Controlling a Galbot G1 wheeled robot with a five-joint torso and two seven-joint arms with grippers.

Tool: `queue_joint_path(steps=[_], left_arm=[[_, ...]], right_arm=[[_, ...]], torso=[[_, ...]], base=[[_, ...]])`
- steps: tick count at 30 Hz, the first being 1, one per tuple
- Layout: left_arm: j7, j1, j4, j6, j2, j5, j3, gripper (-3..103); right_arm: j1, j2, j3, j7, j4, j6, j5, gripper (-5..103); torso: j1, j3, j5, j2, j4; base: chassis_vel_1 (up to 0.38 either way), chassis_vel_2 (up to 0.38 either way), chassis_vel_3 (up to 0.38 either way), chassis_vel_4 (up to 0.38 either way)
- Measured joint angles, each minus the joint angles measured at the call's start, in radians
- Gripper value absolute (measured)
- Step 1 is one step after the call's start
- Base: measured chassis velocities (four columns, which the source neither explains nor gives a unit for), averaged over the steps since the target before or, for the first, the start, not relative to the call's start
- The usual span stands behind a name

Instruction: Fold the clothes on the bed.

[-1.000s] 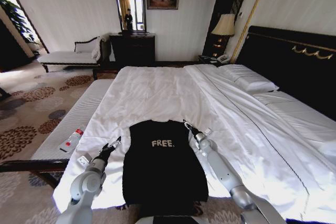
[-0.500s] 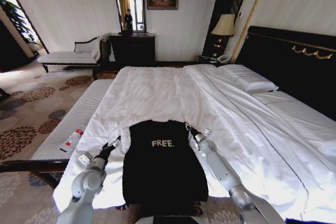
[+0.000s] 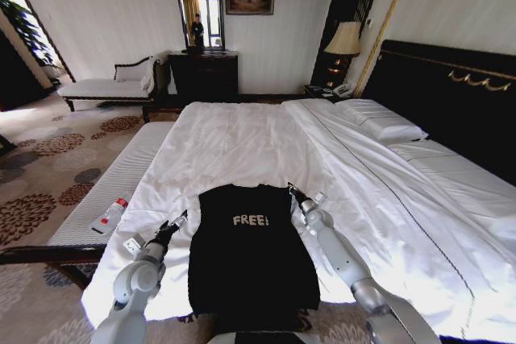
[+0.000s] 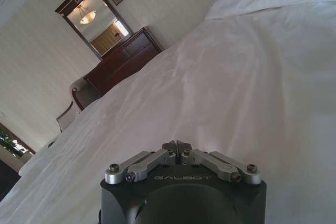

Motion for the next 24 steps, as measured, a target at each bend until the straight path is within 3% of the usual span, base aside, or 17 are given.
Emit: queue_joint_path(steps=[8, 14, 16, 17, 18, 20, 22, 24], left_arm=[[-0.003, -0.070, 0.025, -0.010, 0.039, -0.016, 0.027, 100], [-0.004, -0.062, 0.033, -0.009, 0.021, -0.013, 0.039, 100], [-0.003, -0.057, 0.034, -0.009, 0.019, -0.010, 0.040, 100], [-0.003, -0.057, 0.034, -0.009, 0.019, -0.010, 0.040, 100], [-0.003, -0.054, 0.034, -0.009, 0.019, -0.008, 0.041, 100], [-0.003, -0.052, 0.032, -0.009, 0.021, -0.008, 0.041, 100], [-0.003, -0.052, 0.032, -0.009, 0.021, -0.008, 0.042, 100], [-0.004, -0.050, 0.028, -0.009, 0.027, -0.008, 0.040, 100]], right_arm=[[-0.006, 0.000, 0.008, 0.001, 0.008, 0.030, -0.057, 0], [-0.068, -0.009, 0.046, -0.035, 0.063, 0.070, -0.071, 27], [-0.086, -0.010, 0.057, -0.041, 0.076, 0.080, -0.069, 27], [-0.086, -0.010, 0.057, -0.041, 0.076, 0.080, -0.069, 27], [-0.102, -0.011, 0.066, -0.043, 0.088, 0.080, -0.061, 37], [-0.128, -0.013, 0.073, -0.043, 0.107, 0.071, -0.045, 48], [-0.131, -0.013, 0.074, -0.043, 0.108, 0.069, -0.043, 48], [-0.161, -0.013, 0.079, -0.043, 0.128, 0.034, -0.002, 59]], torso=[[0.000, 0.000, 0.0000, 0.000, -0.0002], [0.000, 0.000, -0.0001, 0.000, 0.0000], [0.000, 0.000, 0.0000, 0.000, 0.0001], [0.000, 0.000, 0.0000, 0.000, 0.0001], [0.000, 0.000, -0.0001, 0.000, 0.0001], [0.000, 0.000, 0.0000, 0.000, 0.0000], [0.000, 0.000, 0.0000, 0.000, 0.0000], [0.000, 0.000, 0.0000, 0.000, -0.0002]], base=[[0.000, 0.000, 0.000, 0.000], [0.000, 0.000, 0.000, 0.000], [0.000, 0.000, 0.000, 0.000], [0.000, 0.000, 0.000, 0.000], [0.000, 0.000, 0.000, 0.000], [0.000, 0.000, 0.000, 0.000], [0.000, 0.000, 0.000, 0.000], [0.000, 0.000, 0.000, 0.000]])
